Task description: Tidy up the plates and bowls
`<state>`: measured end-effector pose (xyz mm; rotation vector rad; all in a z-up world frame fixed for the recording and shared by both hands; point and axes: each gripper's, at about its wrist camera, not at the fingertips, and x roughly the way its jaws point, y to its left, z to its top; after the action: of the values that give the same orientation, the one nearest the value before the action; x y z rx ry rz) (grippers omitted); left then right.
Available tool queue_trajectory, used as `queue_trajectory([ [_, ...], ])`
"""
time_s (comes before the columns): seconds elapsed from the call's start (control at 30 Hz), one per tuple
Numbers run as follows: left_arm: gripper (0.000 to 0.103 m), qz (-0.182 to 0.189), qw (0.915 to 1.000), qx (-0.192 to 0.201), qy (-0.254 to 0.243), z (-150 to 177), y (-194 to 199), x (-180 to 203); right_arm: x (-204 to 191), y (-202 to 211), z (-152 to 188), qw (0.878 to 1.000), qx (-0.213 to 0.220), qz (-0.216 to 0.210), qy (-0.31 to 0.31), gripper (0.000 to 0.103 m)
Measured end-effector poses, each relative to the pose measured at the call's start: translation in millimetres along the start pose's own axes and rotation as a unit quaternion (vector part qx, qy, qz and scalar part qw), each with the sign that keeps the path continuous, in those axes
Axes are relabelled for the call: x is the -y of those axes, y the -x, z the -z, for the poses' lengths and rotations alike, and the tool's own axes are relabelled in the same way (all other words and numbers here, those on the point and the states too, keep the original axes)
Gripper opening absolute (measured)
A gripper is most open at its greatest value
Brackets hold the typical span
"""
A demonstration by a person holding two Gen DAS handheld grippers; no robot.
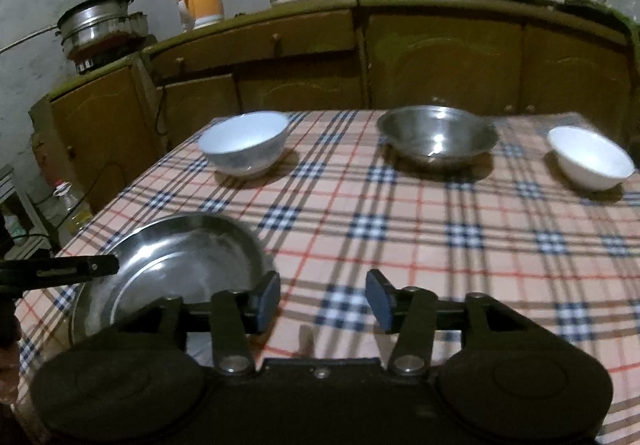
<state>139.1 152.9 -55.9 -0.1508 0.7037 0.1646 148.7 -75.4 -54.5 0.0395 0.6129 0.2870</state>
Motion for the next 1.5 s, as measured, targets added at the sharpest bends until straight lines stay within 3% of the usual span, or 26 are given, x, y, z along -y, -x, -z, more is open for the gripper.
queue_trajectory([
  [0.27,0.054,0.003,0.9995,0.014,-0.026,-9.3,16.7,32.3,31.1,27.9,-7.7,1.000,0.020,0.005,-0.014,0.067],
  [0.8,0.057,0.061,0.9940,0.021,-0.089,-12.6,32.0,124.5,77.3,58.1,-13.6,0.997,0.051,0.039,-0.035,0.076],
  [1.5,0.060,0.080,0.9919,0.013,-0.098,-33.8,5.6,182.2,137.7,40.7,-34.7,0.993,0.058,0.074,-0.068,0.079],
])
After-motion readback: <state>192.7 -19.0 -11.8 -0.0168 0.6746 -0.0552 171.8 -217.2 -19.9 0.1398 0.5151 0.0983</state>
